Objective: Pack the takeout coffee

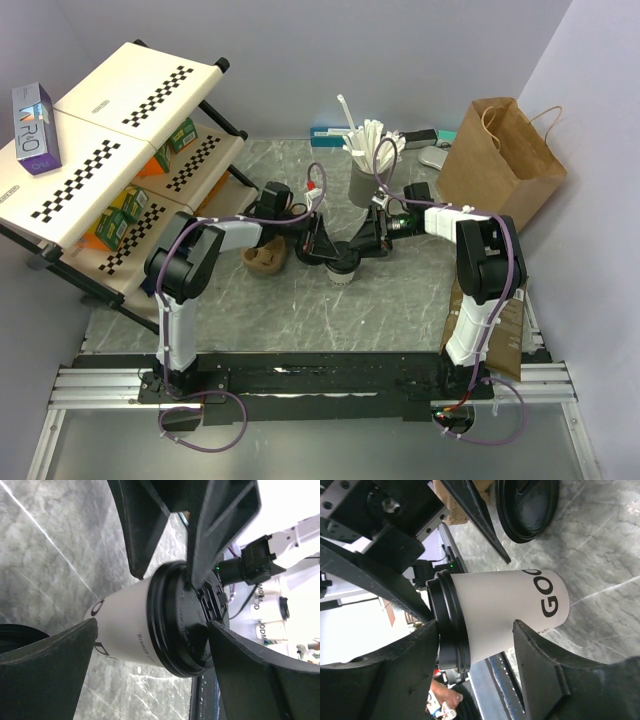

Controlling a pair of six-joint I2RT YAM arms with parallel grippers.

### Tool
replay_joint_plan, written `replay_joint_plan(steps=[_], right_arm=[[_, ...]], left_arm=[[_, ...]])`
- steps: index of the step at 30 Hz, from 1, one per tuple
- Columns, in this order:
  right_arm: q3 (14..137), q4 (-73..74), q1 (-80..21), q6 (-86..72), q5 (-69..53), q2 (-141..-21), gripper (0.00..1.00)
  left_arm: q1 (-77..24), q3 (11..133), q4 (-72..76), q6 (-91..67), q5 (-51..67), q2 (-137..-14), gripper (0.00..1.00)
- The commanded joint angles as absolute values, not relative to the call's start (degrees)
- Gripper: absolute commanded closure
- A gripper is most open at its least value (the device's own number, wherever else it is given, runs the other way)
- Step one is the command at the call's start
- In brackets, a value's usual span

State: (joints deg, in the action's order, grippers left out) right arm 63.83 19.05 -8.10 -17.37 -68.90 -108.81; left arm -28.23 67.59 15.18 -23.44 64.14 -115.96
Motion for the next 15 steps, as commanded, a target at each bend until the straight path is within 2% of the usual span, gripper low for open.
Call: replay_joint_plan(steps=[1,15], right_arm=[[62.6,17.5,-8.8,-16.4,-67.0,-105.1,0.29],[58.8,18.8,-8.8,-12.6,-70.9,-100.9,0.23]], left_arm=[[-28.4,69.8,14.7,-21.6,61.5,-114.3,0.02],[-26.0,66.5,31.0,-39.7,60.7,-117.6,0.03]])
